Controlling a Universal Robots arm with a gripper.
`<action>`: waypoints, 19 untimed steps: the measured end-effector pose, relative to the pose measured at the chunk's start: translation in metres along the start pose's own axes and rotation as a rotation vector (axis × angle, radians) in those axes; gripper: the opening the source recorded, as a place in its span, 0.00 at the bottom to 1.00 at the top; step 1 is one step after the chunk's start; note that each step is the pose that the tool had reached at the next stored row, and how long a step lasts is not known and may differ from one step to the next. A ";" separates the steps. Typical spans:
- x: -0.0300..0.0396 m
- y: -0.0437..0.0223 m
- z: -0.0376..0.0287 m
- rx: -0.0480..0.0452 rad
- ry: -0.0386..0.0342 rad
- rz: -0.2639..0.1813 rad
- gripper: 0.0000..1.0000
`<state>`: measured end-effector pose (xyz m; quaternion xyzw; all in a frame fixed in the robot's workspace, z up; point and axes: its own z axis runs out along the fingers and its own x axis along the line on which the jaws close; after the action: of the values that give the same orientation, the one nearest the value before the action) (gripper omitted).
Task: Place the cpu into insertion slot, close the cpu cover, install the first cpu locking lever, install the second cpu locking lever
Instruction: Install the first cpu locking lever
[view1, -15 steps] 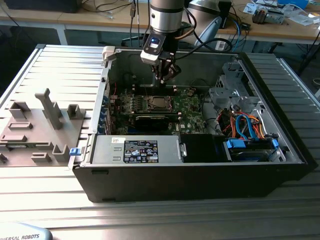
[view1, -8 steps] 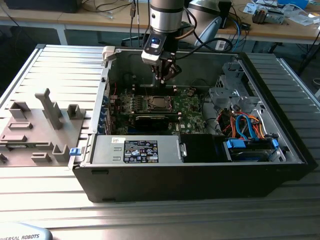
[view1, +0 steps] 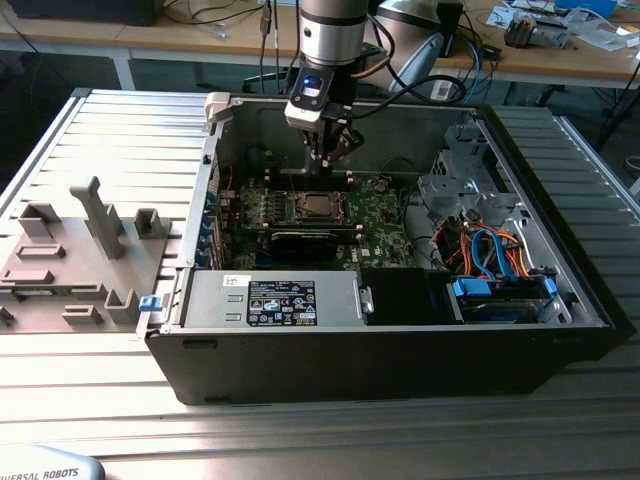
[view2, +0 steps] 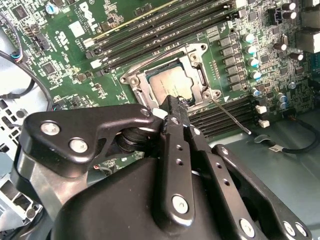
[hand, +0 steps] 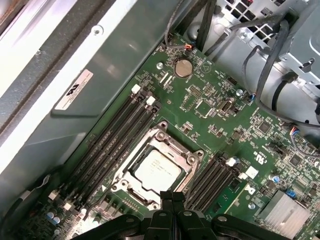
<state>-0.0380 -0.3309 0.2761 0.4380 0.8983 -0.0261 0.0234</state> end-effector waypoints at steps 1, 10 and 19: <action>0.0000 0.0000 0.0000 -0.0001 -0.0002 -0.003 0.11; 0.0000 0.0000 0.0000 -0.0018 -0.0020 -0.039 0.11; 0.0000 0.0000 0.0000 -0.0049 -0.0055 -0.106 0.11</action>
<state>-0.0380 -0.3309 0.2761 0.3895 0.9203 -0.0263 0.0255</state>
